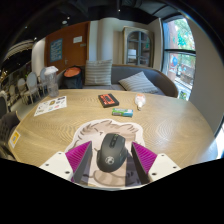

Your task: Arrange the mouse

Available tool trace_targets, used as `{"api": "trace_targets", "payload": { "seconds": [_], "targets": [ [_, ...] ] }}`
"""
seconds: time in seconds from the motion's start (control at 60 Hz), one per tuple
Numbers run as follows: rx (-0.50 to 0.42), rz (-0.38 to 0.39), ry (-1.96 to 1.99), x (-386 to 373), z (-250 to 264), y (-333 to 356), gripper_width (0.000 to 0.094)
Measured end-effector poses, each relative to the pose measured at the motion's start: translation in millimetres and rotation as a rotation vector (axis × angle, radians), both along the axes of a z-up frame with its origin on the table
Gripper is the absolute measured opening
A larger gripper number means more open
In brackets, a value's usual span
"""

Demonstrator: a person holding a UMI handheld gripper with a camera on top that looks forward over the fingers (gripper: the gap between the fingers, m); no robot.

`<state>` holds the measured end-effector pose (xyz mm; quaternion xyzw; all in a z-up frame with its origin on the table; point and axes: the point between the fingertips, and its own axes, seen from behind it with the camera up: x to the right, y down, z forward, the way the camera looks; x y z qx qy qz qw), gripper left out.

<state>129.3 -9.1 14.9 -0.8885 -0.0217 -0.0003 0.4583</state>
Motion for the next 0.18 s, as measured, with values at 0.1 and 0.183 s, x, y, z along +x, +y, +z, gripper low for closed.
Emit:
{"api": "trace_targets", "payload": {
  "seconds": [0.1,0.183],
  "targets": [
    [0.081,0.074,0.058,4.5,37.8,-54.3,0.0857],
    [0.150,0.120,0.080,15.6,64.0,-105.4,0.0858]
  ]
}}
